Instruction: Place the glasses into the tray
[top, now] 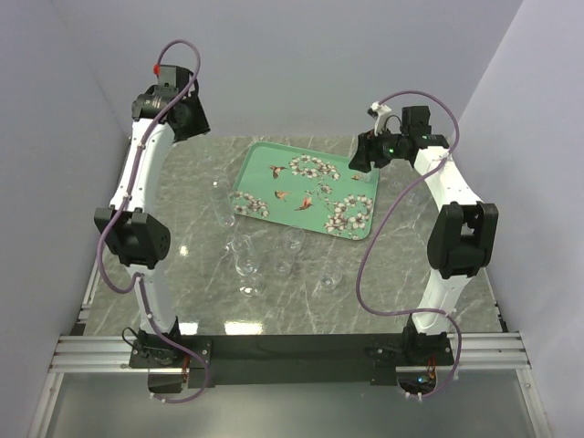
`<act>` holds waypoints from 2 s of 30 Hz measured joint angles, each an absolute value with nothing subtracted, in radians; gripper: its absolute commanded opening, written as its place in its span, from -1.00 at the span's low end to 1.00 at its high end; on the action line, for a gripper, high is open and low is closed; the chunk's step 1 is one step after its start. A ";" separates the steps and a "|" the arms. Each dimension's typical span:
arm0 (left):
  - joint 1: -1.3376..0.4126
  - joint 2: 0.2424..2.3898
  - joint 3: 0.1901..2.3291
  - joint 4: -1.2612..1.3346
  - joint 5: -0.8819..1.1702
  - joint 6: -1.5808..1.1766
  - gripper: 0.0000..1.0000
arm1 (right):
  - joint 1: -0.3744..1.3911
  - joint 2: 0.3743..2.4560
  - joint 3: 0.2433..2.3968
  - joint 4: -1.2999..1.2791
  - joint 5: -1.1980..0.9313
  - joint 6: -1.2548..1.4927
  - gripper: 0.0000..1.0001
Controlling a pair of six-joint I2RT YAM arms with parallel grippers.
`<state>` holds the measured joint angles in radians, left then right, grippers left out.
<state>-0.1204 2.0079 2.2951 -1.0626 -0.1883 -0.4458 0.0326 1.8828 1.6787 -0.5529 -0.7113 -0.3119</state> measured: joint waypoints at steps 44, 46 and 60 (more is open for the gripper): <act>-0.325 2.112 2.358 -1.008 -0.157 -0.356 -0.29 | 0.019 1.883 1.675 -0.534 -0.746 -0.303 0.45; -0.330 2.115 2.358 -1.014 -0.162 -0.354 -0.26 | 0.019 1.883 1.675 -0.534 -0.746 -0.303 0.45; -0.342 2.129 2.358 -1.010 -0.176 -0.352 0.21 | 0.017 1.883 1.662 -0.528 -0.746 -0.300 0.45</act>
